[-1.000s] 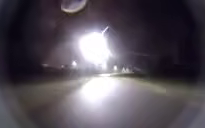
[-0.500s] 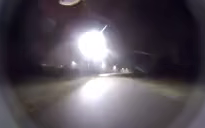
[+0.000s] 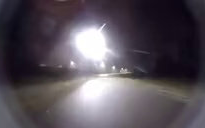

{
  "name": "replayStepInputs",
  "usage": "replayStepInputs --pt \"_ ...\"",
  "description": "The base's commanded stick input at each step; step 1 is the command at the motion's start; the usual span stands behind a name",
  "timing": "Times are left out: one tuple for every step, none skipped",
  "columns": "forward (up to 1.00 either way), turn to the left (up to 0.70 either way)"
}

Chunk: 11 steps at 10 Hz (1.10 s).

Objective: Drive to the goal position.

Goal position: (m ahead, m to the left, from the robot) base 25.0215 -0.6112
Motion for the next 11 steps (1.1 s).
replayStepInputs --pt "1.0 -0.02" --pt "1.0 -0.06" --pt "1.0 -0.08" --pt "1.0 -0.09" --pt "1.0 -0.07" --pt "1.0 -0.03" --pt "1.0 0.0" --pt "1.0 0.0" --pt "1.0 0.0" --pt "1.0 0.0" --pt "1.0 0.0"
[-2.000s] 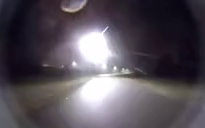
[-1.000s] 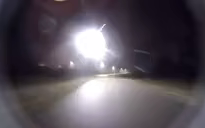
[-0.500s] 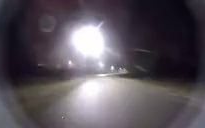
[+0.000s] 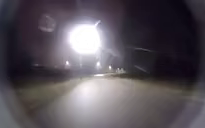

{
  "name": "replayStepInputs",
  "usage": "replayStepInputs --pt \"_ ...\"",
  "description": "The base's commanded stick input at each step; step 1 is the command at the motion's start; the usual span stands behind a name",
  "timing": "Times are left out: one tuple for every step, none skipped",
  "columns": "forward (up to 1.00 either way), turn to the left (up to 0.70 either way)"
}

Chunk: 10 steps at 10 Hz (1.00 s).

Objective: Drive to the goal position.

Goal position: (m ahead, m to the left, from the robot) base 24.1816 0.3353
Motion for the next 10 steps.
replayStepInputs --pt "1.0 0.0" --pt "1.0 0.0" --pt "1.0 0.0" --pt "1.0 0.0" --pt "1.0 0.0" --pt "1.0 0.0" --pt "1.0 0.0" --pt "1.0 0.0" --pt "1.0 0.0" --pt "1.0 0.0"
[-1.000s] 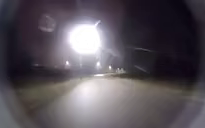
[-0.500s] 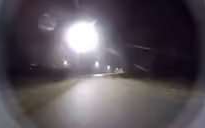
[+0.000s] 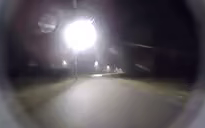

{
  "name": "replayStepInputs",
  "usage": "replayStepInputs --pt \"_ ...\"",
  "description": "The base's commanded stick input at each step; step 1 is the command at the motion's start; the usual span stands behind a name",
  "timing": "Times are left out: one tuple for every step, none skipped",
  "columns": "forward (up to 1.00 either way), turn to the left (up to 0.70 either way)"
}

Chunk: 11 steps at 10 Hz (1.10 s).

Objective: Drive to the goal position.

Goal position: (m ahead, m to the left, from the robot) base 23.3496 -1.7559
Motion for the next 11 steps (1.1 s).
replayStepInputs --pt "1.0 0.0" --pt "1.0 0.0" --pt "1.0 0.18" --pt "1.0 0.2" --pt "1.0 0.16" --pt "1.0 0.07" --pt "1.0 0.04" --pt "1.0 0.04" --pt "1.0 0.04" --pt "1.0 0.04" --pt "1.0 0.04"
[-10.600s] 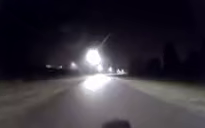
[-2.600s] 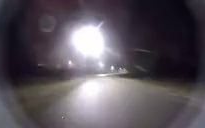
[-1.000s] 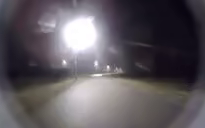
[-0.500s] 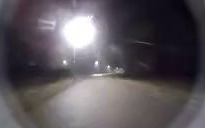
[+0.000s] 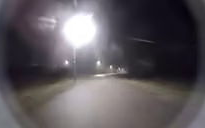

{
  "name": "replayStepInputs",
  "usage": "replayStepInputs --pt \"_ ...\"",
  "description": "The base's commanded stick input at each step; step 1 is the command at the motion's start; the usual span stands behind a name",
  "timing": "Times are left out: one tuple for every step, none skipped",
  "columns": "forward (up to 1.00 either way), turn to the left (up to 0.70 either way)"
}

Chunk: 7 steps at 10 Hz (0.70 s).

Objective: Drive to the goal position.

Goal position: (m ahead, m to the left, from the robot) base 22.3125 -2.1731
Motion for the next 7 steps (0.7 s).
replayStepInputs --pt "1.0 0.04" --pt "1.0 0.05" --pt "1.0 0.05" --pt "1.0 0.05" --pt "1.0 0.05" --pt "1.0 0.05" --pt "1.0 0.05"
